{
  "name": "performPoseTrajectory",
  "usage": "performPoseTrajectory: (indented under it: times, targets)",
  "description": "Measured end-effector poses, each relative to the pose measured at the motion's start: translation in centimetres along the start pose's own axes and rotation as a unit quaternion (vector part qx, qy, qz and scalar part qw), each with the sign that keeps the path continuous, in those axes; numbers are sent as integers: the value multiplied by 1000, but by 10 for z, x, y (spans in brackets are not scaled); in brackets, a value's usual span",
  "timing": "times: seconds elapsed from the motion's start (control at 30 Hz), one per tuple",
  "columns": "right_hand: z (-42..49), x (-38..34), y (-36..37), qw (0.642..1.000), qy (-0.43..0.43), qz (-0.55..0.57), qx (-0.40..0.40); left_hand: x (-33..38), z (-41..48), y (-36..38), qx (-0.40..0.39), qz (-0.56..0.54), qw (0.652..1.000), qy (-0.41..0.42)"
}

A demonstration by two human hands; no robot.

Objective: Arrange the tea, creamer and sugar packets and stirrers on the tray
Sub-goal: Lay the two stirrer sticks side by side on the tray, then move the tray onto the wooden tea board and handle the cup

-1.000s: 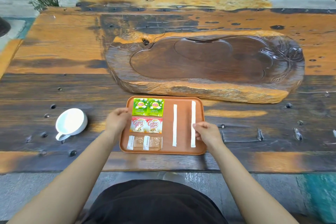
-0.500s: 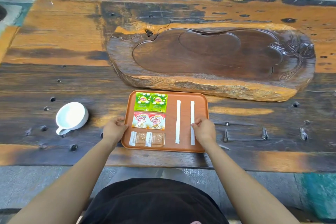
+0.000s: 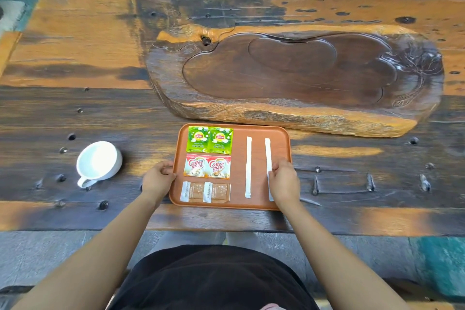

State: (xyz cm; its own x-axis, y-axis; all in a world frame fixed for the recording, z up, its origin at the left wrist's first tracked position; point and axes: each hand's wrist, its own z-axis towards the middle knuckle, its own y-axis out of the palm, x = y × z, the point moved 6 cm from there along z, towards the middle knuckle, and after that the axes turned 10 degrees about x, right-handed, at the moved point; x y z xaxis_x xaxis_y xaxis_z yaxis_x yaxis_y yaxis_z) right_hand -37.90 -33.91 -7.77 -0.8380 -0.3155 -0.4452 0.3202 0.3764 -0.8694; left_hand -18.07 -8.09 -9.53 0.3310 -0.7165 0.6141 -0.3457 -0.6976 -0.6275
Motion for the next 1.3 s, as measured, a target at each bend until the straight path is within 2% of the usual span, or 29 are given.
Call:
performPoseTrajectory:
  times: [0.37,0.53,0.63,0.73,0.9,1.17,1.3]
  targets:
    - [2,2,-2,1000,27,13,5,-2,4,0,-3,-11,1000,-7]
    - [11,21,-37,992,40,58,109,-9,11,4,-39,-38,998,-43]
    - [14,50,-32,992,110,58,26,-12,16,6,-48,-53,996,-56]
    - [9,60,-24,978,136,150,-49,-13,16,6,-47,-66,995,-64]
    - [-2,65,-25,963,151,212,-74,-13,8,0,-36,-95,993,-63]
    - [-13,82,-48,914,188,353,-65,7,-22,-11,-66,-168,982,-60]
    - [0,79,-74,914,167,365,-52,34,-29,-10,-80,-188,978,-37]
